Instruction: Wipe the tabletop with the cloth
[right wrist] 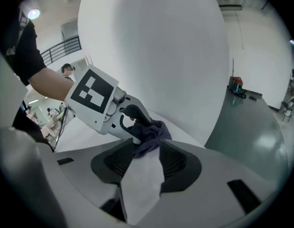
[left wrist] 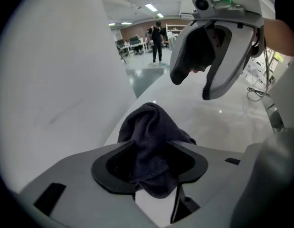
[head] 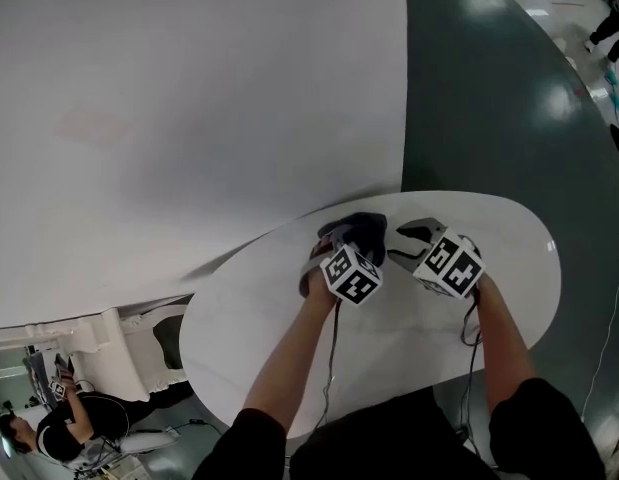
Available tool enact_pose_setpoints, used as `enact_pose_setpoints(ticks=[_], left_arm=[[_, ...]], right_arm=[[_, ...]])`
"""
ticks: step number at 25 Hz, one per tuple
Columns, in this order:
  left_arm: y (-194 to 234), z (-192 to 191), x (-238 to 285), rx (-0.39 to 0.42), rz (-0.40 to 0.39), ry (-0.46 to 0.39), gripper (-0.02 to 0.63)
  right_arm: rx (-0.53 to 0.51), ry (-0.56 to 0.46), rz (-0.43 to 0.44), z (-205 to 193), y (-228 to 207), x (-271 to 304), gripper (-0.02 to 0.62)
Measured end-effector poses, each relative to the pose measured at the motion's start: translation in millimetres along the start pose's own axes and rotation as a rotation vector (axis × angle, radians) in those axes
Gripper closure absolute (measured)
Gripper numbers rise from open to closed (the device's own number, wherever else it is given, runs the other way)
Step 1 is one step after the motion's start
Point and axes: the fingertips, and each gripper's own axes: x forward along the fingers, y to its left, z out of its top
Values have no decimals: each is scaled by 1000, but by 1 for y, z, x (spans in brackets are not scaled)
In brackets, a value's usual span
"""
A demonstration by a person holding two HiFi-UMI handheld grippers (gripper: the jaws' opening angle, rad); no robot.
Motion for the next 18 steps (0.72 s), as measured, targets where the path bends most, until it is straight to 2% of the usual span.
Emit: enact_pose_setpoints(ticks=[1, 2, 4, 8, 14, 18], left_arm=[[-2, 0, 0, 23, -3, 7, 396], [-3, 0, 1, 48, -6, 16, 421], [-6, -2, 1, 94, -4, 36, 476], [-2, -4, 2, 128, -2, 52, 506], [12, -15, 4, 149, 5, 77, 515], [35, -29, 0, 129, 67, 88, 523]], right_arm=[[5, -25, -45, 1, 1, -1, 469], [13, -54, -85, 1, 3, -2, 575], [30, -101, -132, 0, 10, -5, 578], [81, -138, -176, -12, 28, -7, 581], [118, -154, -138, -30, 78, -1, 581], [146, -195, -129, -34, 100, -2, 581]])
